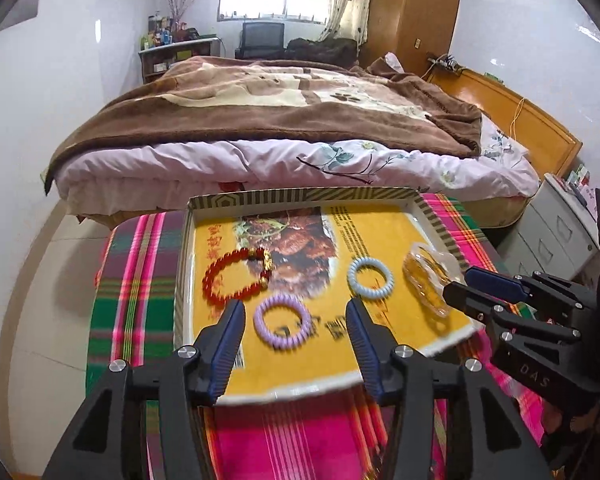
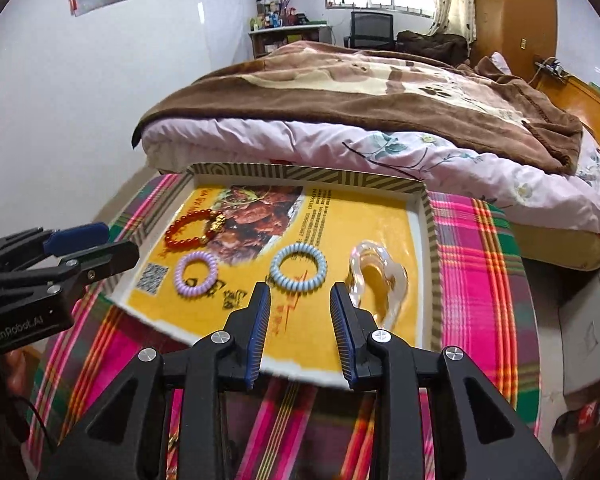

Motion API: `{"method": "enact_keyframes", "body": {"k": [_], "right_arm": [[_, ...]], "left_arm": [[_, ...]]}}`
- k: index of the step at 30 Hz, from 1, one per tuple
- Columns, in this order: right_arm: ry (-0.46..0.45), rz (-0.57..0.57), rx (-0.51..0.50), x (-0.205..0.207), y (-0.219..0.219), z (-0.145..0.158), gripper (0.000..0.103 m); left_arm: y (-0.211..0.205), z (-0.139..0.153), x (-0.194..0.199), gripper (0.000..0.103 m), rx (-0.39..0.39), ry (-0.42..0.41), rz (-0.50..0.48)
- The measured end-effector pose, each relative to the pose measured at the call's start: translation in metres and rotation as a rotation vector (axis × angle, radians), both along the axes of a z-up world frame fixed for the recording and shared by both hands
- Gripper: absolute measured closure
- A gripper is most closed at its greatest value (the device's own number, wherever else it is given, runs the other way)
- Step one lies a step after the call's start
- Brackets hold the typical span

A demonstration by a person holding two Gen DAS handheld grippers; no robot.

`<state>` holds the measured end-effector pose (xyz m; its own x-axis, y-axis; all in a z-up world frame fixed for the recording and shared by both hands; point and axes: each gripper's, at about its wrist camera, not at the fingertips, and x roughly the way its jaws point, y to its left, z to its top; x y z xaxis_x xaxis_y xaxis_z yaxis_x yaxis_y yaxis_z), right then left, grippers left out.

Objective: Organize jewelry
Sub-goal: 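Move the right tool to the black watch strap and grasp it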

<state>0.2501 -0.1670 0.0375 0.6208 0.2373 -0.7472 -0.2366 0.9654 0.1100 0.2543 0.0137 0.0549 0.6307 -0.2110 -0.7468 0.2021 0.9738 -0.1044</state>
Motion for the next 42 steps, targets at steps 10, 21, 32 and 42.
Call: {"method": "enact_keyframes", "body": {"k": [10, 21, 32, 42], "right_arm": [[-0.062, -0.022, 0.044, -0.068, -0.022, 0.015, 0.069], [-0.052, -0.122, 0.058, -0.127, -0.079, -0.008, 0.068], [0.005, 0.048, -0.001, -0.162, -0.058, -0.058, 0.068], [0.008, 0.083, -0.066, -0.150, -0.035, -0.069, 0.068]], "left_arm": [[0.008, 0.019, -0.077, 0.045, 0.004, -0.074, 0.021], [0.043, -0.008, -0.143, 0.043, -0.066, -0.064, 0.084], [0.069, -0.048, -0.174, 0.043, -0.111, 0.004, 0.146], [0.070, -0.060, -0.170, 0.042, -0.122, 0.039, 0.156]]}}
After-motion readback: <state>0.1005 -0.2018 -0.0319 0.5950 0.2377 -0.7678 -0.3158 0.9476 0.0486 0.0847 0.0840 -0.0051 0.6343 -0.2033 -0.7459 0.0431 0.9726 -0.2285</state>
